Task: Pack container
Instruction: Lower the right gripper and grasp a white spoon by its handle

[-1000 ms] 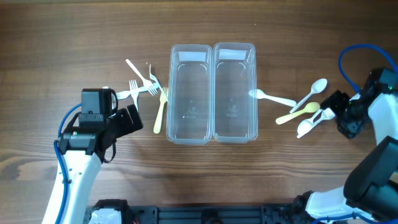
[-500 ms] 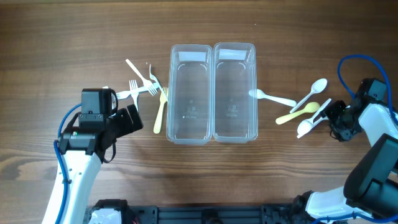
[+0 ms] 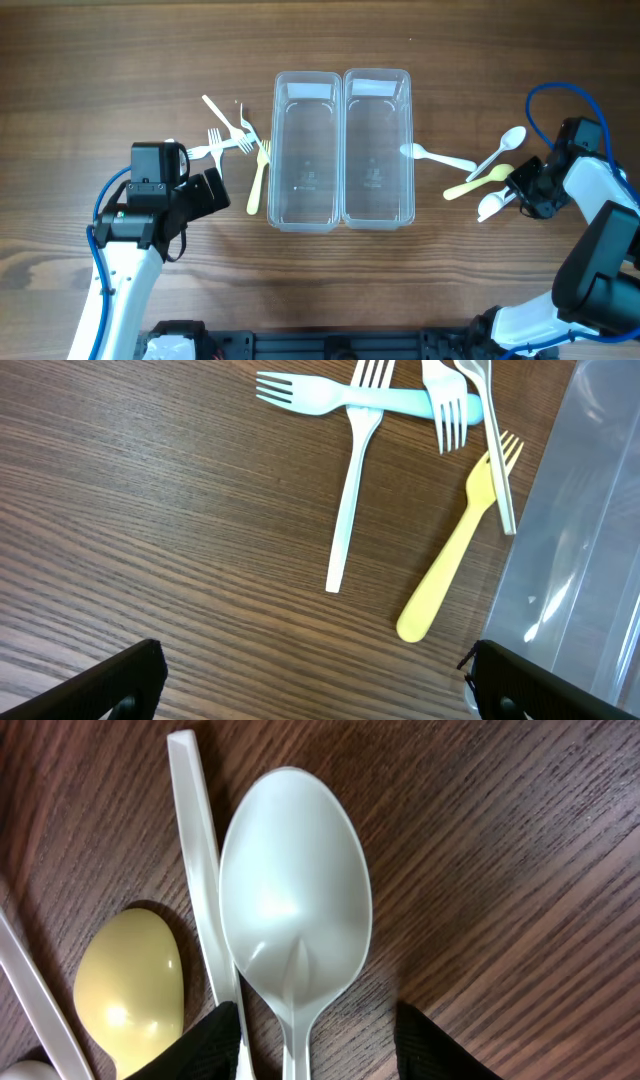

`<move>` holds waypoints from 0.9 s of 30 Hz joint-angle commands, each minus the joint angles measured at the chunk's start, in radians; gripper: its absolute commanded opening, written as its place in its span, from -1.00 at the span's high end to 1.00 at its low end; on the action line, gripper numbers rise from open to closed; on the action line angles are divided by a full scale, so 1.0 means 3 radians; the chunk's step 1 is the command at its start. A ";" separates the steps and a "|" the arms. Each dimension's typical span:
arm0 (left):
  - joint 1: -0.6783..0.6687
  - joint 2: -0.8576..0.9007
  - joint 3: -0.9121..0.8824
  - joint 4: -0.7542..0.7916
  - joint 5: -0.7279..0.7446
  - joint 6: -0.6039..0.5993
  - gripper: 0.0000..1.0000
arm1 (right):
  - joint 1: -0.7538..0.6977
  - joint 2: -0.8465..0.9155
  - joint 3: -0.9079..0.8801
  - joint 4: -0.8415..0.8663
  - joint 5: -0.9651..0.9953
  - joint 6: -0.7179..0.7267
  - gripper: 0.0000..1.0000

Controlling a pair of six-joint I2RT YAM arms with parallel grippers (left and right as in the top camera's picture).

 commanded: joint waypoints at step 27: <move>0.0019 0.0003 0.0069 0.0009 -0.0045 0.0053 -1.00 | 0.0013 -0.0309 -0.0080 -0.0256 -0.0037 0.0217 0.05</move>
